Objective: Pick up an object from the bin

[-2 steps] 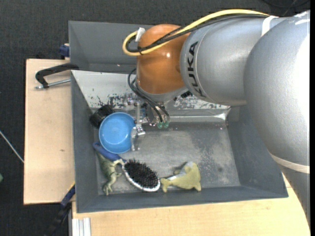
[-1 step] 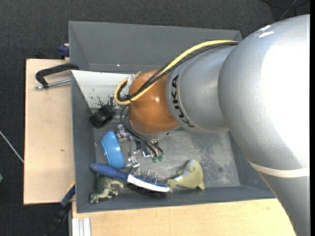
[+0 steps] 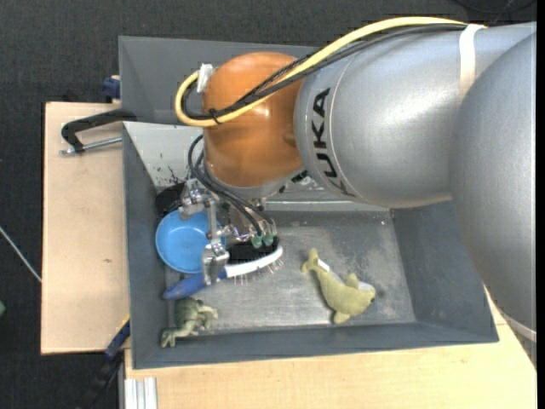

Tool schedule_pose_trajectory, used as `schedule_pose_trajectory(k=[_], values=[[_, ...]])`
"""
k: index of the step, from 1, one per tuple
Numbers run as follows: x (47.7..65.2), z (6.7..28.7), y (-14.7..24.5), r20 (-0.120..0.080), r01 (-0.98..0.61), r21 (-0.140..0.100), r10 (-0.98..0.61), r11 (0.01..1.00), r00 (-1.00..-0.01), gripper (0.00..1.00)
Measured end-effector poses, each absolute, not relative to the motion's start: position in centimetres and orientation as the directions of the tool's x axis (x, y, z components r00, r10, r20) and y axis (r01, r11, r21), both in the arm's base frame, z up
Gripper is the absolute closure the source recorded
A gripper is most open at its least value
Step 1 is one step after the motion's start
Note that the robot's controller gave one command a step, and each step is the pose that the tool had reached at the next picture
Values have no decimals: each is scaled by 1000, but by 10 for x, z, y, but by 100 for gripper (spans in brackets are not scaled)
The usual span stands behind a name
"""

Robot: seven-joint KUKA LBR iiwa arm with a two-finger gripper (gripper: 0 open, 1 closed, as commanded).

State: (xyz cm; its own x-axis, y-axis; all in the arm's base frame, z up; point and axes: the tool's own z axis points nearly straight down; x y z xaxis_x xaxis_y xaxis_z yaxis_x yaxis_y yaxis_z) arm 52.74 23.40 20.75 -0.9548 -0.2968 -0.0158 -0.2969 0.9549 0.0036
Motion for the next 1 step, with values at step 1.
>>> schedule_pose_trajectory(k=[1], values=[[516,71,173,-14,-195,6,-195,981,-981,0]])
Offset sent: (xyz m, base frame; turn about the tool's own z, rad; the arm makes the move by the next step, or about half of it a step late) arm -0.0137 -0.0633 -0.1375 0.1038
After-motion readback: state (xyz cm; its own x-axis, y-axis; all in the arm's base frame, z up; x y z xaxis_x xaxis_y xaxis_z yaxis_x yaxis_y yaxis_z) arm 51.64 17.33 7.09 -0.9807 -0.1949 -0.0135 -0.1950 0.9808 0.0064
